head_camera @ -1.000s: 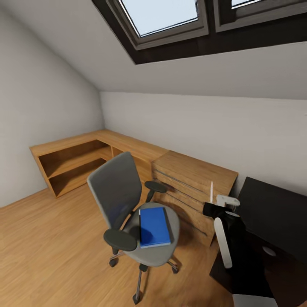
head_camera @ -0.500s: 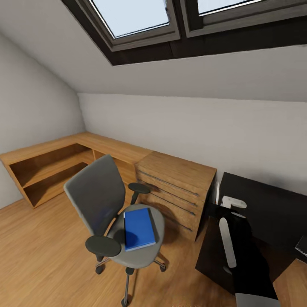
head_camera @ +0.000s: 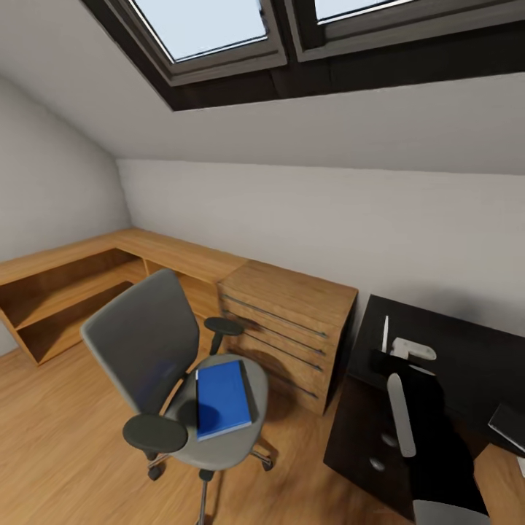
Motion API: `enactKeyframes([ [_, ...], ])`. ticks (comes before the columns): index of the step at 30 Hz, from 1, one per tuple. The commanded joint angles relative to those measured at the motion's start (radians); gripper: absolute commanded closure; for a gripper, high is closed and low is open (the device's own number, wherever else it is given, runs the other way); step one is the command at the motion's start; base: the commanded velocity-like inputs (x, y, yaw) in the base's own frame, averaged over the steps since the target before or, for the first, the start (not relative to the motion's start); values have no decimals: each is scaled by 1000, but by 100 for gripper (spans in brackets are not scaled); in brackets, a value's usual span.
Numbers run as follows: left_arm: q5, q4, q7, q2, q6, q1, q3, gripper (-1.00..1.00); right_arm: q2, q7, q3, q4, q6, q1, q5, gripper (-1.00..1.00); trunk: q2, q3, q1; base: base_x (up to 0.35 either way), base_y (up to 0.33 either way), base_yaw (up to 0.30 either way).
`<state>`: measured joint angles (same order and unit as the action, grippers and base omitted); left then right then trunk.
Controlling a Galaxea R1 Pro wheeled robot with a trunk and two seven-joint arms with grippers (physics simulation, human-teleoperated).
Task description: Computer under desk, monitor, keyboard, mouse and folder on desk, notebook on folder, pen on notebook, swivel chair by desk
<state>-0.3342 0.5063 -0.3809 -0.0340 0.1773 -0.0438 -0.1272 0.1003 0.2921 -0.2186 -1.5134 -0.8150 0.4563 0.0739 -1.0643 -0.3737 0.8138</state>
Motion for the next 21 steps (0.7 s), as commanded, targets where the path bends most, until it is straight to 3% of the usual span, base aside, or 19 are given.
enactKeyframes([
  [1,-9,1,-7,-1,4,0,-9,-100,0,0,-2,2,-3,1,9,100,-1,-1,0,81,-76,-1],
  [3,-8,0,-7,-1,5,0,-9,-100,-4,-13,-5,14,-3,1,9,100,-1,-1,0,53,-46,-1],
  [9,-8,0,-8,-2,5,0,-9,-100,-55,-30,-8,101,2,3,10,100,-1,-1,0,213,-8,0],
  [13,-8,0,-9,-1,5,0,-9,-100,-108,-65,-8,254,41,16,10,100,-1,-1,0,85,-1,0],
  [19,-8,0,-9,0,6,0,-9,-100,-133,-73,-8,384,98,67,10,100,-1,-1,0,108,0,0],
  [21,-8,-1,-9,-1,11,0,-8,-100,-153,-74,-8,452,132,92,10,100,-1,-1,0,251,0,0],
])
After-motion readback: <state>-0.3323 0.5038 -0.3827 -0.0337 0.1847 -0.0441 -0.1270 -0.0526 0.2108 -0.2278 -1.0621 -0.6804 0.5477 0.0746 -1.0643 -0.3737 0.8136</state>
